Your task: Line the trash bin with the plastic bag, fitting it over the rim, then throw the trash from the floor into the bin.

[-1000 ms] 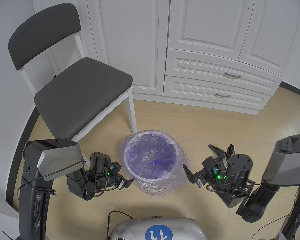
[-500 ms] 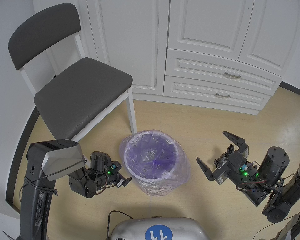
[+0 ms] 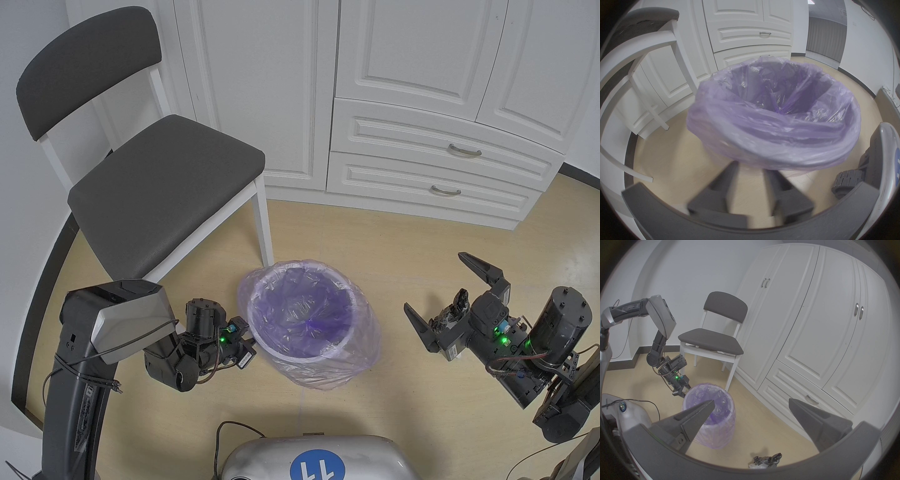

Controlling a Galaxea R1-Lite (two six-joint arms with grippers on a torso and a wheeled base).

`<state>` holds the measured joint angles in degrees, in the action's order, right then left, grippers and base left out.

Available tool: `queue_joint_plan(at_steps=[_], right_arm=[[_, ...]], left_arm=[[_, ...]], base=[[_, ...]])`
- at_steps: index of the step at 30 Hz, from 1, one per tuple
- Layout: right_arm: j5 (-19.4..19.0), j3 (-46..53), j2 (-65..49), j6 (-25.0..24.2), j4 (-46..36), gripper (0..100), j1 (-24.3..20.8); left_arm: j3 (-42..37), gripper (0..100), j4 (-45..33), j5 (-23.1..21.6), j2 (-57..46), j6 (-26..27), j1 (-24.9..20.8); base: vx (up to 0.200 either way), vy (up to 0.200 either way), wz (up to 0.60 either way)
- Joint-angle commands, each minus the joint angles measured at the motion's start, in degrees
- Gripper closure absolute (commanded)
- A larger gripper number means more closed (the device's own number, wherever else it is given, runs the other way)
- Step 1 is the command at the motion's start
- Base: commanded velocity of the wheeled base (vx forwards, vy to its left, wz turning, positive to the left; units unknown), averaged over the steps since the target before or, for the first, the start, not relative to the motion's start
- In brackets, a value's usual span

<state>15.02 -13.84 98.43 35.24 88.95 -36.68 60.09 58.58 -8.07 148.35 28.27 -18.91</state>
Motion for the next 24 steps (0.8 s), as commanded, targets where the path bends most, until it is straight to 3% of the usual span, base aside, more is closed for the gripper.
queue_joint_plan(at_steps=[1, 11, 13, 16, 24], right_arm=[[0.0, 0.0, -1.2, 0.0, 1.0, 0, 0.3], [0.0, -0.2, -2.0, -0.3, 1.0, 0, 1.5], [-0.1, -0.7, -0.9, -0.1, 1.0, 0, 3.5], [-0.2, -1.5, -0.1, -0.2, 1.0, 0, 4.7], [-0.1, -0.9, 0.3, 0.3, 1.0, 0, 5.7]], left_arm=[[0.6, 100, 0.0, 0.0, 0.0, 0.0, -0.1], [0.0, 100, 0.0, 0.0, 0.1, 0.0, 1.9], [0.6, 100, -1.2, -0.1, 0.5, 0.0, 2.8], [2.6, 100, -5.0, -0.5, 0.7, 0.0, 3.9], [17.3, 100, -22.9, -2.1, 2.4, 0.1, 6.0]], base=[[0.000, 0.000, 0.00], [0.000, 0.000, 0.00], [0.000, 0.000, 0.00], [0.000, 0.000, 0.00], [0.000, 0.000, 0.00]])
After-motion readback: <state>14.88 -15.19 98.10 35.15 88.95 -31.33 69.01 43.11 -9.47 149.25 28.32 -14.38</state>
